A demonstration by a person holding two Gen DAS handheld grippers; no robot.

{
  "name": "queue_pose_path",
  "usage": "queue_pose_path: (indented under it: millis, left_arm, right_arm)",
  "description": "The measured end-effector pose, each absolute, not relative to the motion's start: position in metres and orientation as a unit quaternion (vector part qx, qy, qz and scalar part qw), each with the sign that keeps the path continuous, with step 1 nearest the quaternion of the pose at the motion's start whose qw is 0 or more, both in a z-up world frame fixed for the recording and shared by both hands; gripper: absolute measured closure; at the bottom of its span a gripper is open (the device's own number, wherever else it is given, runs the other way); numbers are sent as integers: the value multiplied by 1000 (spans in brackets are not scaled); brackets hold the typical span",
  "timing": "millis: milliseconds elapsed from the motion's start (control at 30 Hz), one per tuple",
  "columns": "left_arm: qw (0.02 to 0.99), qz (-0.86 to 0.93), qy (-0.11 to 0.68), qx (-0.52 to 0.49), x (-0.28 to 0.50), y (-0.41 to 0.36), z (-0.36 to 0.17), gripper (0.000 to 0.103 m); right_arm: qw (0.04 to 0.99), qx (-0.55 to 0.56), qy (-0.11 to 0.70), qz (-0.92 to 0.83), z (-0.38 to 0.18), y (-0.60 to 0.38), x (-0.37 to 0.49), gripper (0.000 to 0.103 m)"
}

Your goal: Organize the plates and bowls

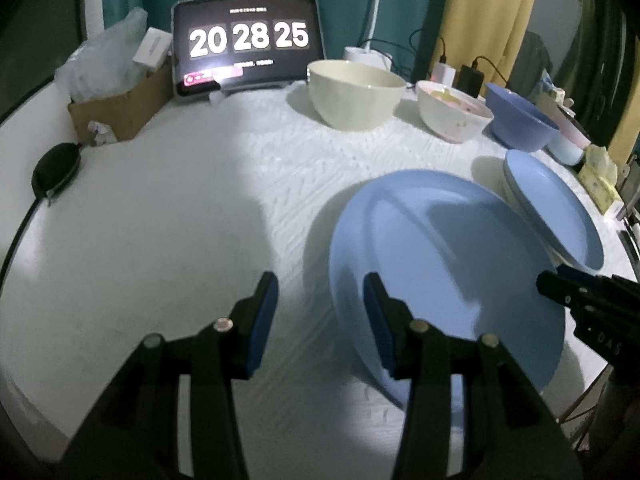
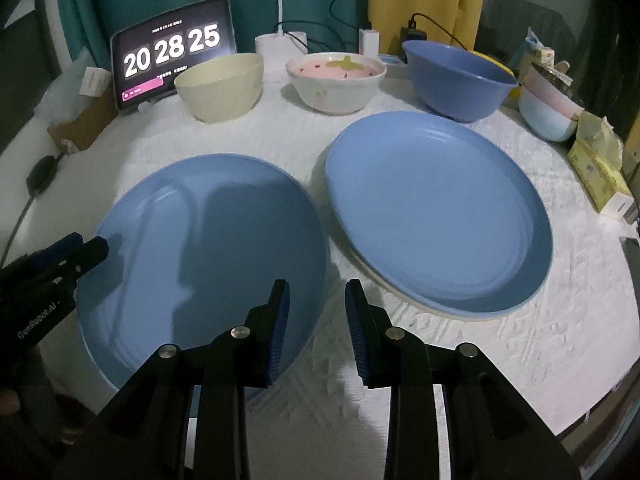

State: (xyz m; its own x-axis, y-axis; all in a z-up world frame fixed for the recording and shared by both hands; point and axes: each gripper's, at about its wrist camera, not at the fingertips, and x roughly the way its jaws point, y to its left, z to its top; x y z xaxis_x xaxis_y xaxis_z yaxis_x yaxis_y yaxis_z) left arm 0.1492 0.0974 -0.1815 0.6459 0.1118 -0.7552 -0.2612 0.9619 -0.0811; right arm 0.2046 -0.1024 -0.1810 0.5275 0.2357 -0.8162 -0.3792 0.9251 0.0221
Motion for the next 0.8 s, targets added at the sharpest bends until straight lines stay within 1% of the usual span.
queue_pose_path:
  millis: [233,667,767,800]
  left_arm:
    - [901,93,416,-86,154,97,-190,57]
    - [908,77,407,-71,158,92,-192,58]
    - [909,68,405,-65,159,89,-191,65]
    - [910,65,405,-64,159,88,-191,71]
  right_arm:
    - [860,-77,470,182,-194,-93,209,72]
    - [864,-65,462,190,-197,-92,214,72]
    - [864,-59,461,194,-198,-93,215,72]
    - [864,-58,461,195,-198,-94,215,73]
